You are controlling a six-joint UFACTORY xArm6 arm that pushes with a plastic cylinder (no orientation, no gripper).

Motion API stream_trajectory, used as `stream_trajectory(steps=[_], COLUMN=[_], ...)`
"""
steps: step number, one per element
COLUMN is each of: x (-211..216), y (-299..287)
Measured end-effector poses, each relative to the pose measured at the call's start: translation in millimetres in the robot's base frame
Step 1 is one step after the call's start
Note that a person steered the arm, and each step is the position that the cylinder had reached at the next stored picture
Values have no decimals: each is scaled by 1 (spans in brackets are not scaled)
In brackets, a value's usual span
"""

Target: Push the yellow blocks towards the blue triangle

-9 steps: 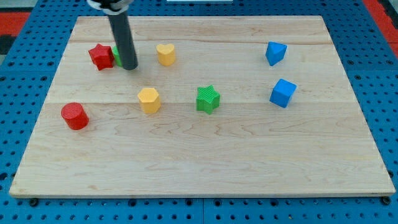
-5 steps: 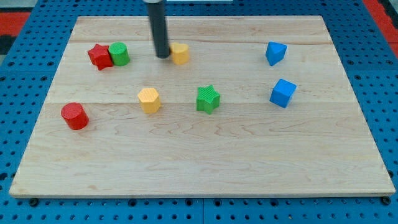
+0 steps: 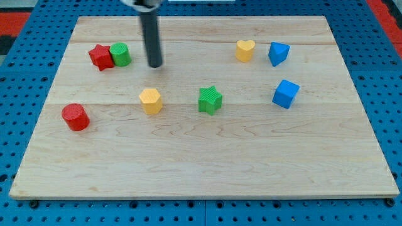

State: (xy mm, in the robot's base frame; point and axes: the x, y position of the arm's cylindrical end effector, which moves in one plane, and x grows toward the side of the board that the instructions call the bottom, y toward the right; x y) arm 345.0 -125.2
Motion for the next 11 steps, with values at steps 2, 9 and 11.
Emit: stream_trajectory(steps=[2, 9, 11], x=[84, 67, 33], y=[-59, 43, 150])
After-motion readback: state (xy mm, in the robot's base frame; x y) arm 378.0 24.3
